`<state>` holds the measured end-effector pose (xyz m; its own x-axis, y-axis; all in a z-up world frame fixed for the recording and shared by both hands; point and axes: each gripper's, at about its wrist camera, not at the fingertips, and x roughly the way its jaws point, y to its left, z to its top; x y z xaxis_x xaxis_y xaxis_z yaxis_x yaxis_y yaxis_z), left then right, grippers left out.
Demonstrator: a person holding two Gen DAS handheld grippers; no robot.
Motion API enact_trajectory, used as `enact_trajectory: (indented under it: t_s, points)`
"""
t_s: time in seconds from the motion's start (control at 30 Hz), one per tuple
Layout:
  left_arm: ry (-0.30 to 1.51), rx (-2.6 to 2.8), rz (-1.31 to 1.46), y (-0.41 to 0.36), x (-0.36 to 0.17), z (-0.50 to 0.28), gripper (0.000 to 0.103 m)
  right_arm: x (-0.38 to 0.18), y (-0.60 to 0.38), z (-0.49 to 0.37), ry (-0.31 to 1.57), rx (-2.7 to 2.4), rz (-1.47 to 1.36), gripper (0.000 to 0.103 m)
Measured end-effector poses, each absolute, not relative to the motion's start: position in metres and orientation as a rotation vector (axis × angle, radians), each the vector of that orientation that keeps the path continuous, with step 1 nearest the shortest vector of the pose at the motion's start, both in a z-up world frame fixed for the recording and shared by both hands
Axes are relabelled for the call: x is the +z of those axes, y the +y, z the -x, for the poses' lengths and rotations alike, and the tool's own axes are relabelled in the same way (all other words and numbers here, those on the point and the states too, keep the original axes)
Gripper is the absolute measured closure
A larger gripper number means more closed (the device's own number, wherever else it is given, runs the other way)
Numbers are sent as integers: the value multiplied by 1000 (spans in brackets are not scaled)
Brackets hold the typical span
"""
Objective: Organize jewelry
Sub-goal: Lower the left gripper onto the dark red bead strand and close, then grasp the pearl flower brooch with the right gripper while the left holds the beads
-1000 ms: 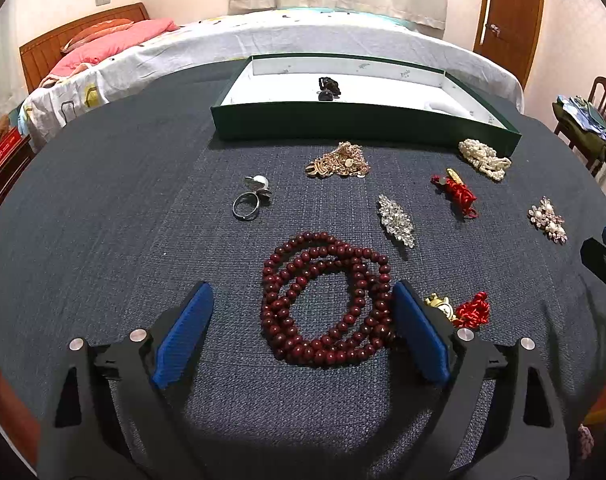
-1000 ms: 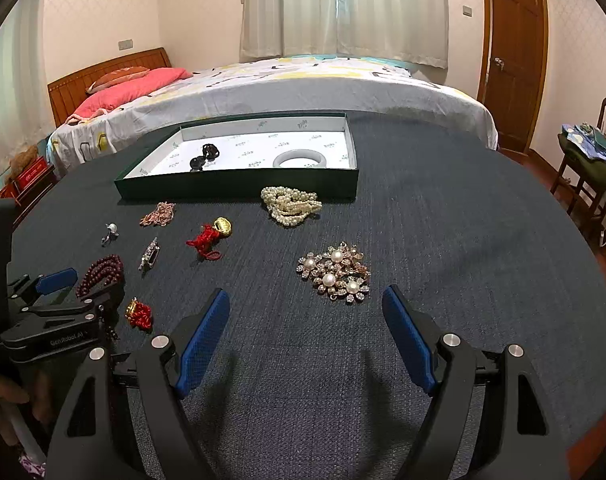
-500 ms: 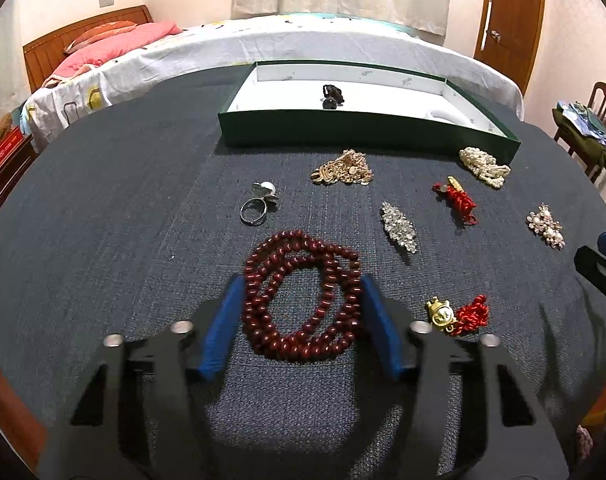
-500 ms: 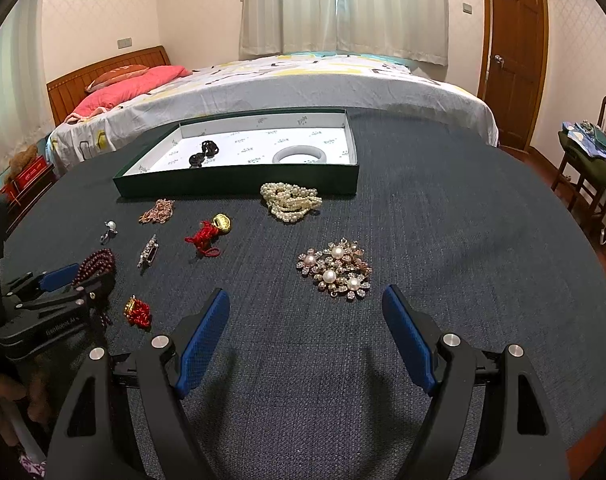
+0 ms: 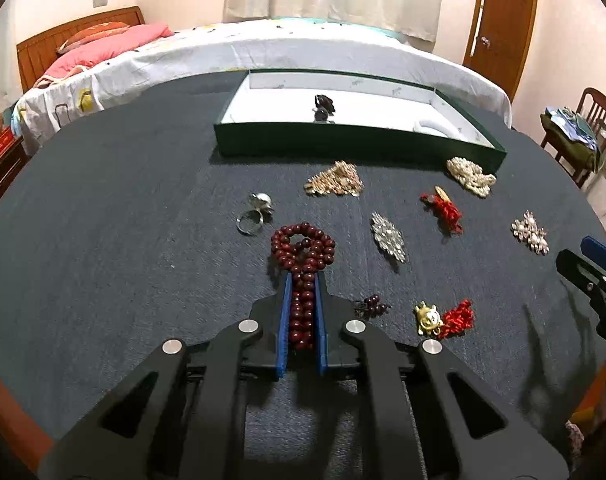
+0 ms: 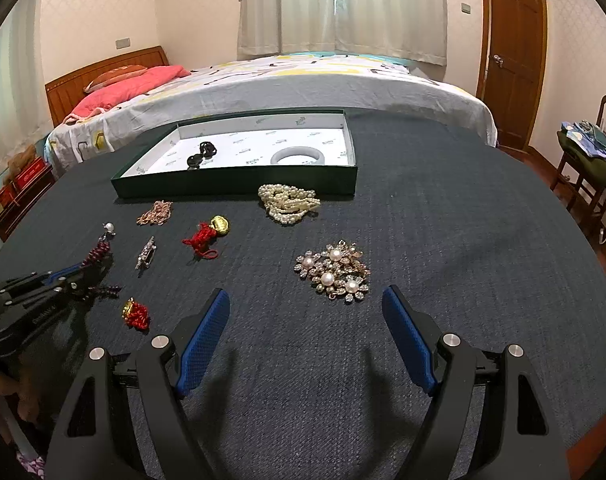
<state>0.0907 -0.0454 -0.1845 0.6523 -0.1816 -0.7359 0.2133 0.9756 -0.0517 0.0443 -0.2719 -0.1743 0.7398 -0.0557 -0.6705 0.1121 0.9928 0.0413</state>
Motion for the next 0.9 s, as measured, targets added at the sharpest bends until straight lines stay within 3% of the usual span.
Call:
enact_trajectory:
  t_s: [0.9]
  points:
    - [799,-133,-33,-18,-164,-139,92,-188,-298,-110,857,-151,-95,27]
